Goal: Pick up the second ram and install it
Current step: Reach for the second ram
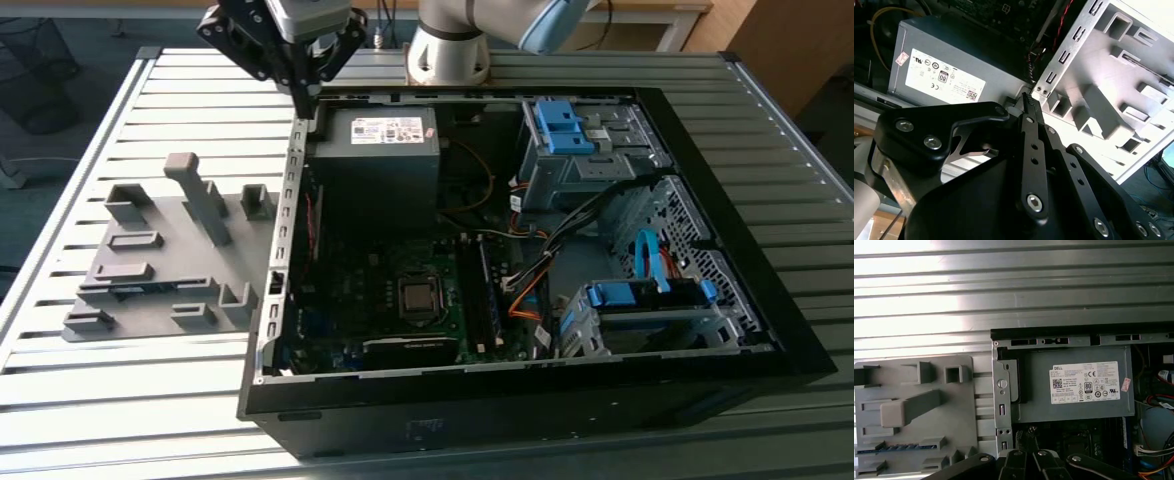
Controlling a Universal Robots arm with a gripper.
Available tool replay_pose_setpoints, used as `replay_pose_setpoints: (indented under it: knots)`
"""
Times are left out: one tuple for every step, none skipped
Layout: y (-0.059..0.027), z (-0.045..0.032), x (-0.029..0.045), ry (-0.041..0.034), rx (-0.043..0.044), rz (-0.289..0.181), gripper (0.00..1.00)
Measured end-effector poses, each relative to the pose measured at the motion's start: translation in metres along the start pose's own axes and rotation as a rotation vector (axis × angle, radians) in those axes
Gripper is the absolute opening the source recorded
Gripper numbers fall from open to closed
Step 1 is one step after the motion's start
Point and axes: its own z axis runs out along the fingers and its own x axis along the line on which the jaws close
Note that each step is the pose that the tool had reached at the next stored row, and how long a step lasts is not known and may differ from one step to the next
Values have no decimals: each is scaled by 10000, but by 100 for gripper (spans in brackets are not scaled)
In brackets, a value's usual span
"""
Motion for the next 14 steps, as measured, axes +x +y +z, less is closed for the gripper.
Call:
replay_pose_setpoints:
  knots:
    - [0,0,3,0,0,-1,11]
    - [-1,0,7,0,0,-1,11]
    - [-1,0,10,0,1,0,11]
    - [-1,1,14,0,0,0,11]
    - [-1,1,18,0,0,-1,11]
    - [-2,2,22,0,0,-1,11]
    - [-2,2,26,0,0,-1,11]
    - [-2,2,29,1,0,-1,11]
    - [-3,3,32,0,0,-1,11]
    - [-3,3,36,0,1,-1,11]
    - [-3,4,40,0,0,-1,11]
    - [-4,4,44,0,0,0,11]
    - [-4,5,48,0,0,-1,11]
    - [-4,6,52,0,-1,0,11]
